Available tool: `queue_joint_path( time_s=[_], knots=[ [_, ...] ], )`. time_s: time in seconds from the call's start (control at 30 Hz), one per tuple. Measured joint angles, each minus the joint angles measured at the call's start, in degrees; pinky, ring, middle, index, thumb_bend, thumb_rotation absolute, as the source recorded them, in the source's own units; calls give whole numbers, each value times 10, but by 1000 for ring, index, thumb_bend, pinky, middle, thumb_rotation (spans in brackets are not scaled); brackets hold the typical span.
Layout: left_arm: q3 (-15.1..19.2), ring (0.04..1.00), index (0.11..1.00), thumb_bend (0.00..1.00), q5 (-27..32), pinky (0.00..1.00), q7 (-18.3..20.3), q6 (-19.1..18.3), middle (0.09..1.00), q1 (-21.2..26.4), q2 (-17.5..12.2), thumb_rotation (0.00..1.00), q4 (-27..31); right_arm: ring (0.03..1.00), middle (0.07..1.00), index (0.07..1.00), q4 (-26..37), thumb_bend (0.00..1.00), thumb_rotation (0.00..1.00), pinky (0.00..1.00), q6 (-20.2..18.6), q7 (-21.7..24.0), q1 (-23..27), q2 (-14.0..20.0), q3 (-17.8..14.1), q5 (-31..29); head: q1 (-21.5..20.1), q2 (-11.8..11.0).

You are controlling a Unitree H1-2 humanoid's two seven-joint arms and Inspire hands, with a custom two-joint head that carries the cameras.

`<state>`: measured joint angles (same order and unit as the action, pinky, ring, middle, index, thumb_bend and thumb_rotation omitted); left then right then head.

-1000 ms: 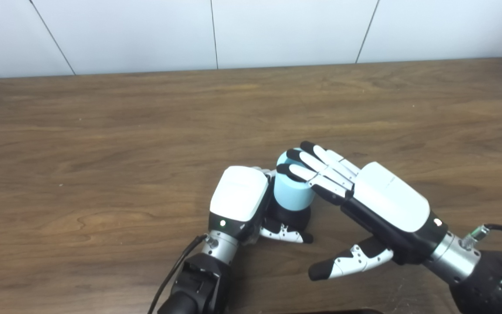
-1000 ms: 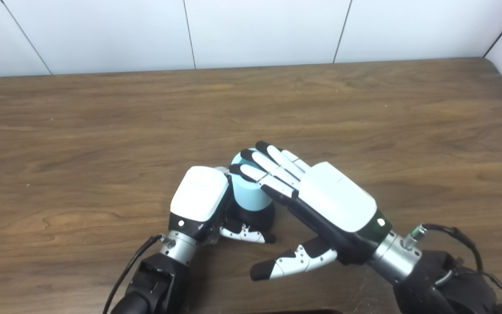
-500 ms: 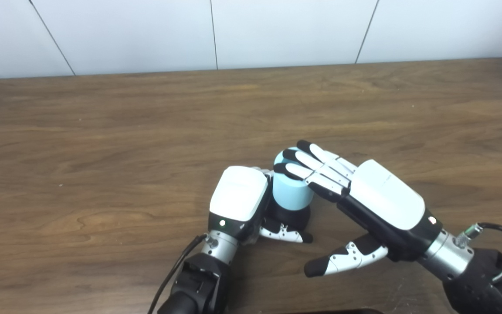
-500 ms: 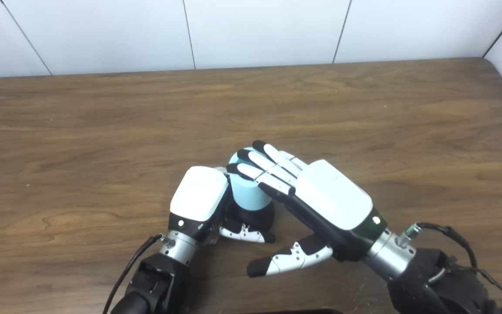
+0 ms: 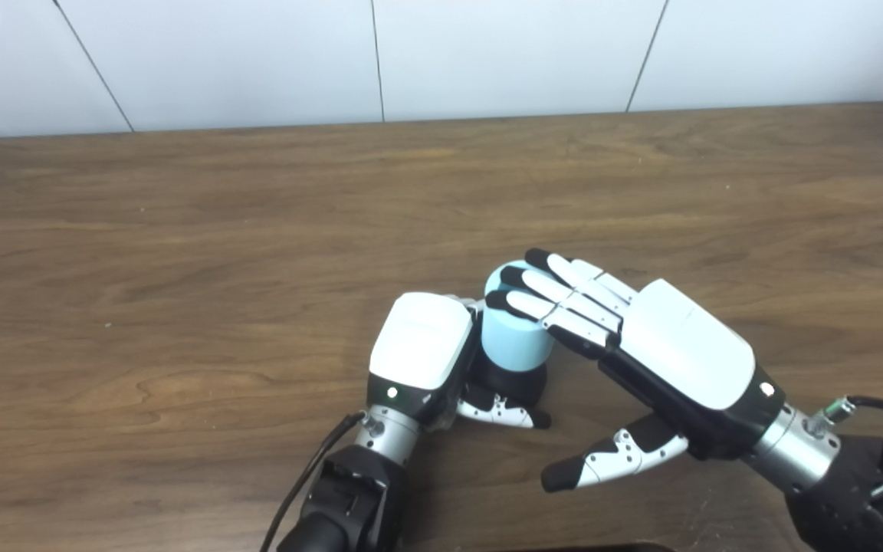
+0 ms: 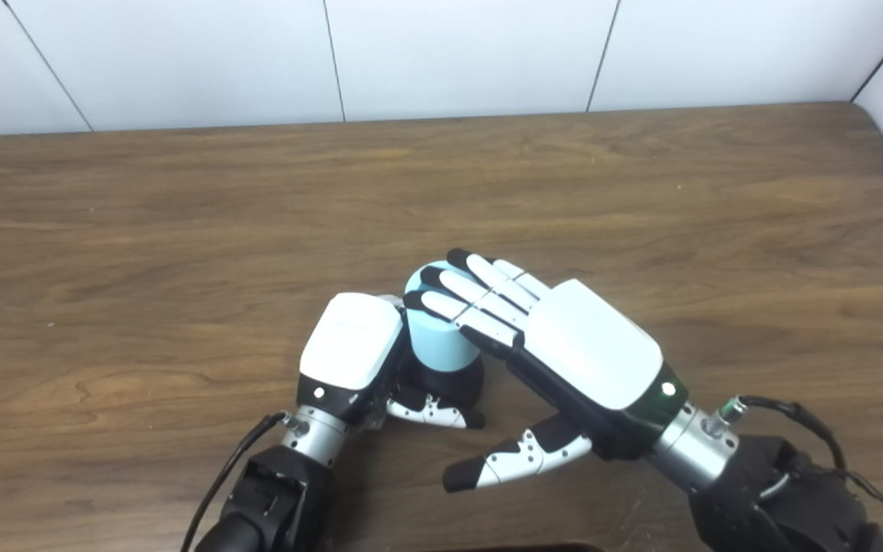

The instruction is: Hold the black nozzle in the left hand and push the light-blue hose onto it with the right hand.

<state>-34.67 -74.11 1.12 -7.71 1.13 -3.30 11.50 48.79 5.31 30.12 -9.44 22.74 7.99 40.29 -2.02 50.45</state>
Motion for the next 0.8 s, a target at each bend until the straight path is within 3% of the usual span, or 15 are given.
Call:
queue_joint_path(
  time_s=[0.23, 0.8],
  knots=[
    [0, 509, 502, 521, -2, 427, 15, -1, 407, -1, -2, 0, 9, 957, 934, 899, -15, 592, 919, 944, 19, -21, -4, 0, 8, 16, -3, 2],
    [0, 514, 494, 524, -4, 437, 22, -2, 423, -1, -2, 0, 12, 961, 931, 900, -34, 591, 940, 945, 24, -53, -16, 1, 16, 19, -3, 5]
  ],
)
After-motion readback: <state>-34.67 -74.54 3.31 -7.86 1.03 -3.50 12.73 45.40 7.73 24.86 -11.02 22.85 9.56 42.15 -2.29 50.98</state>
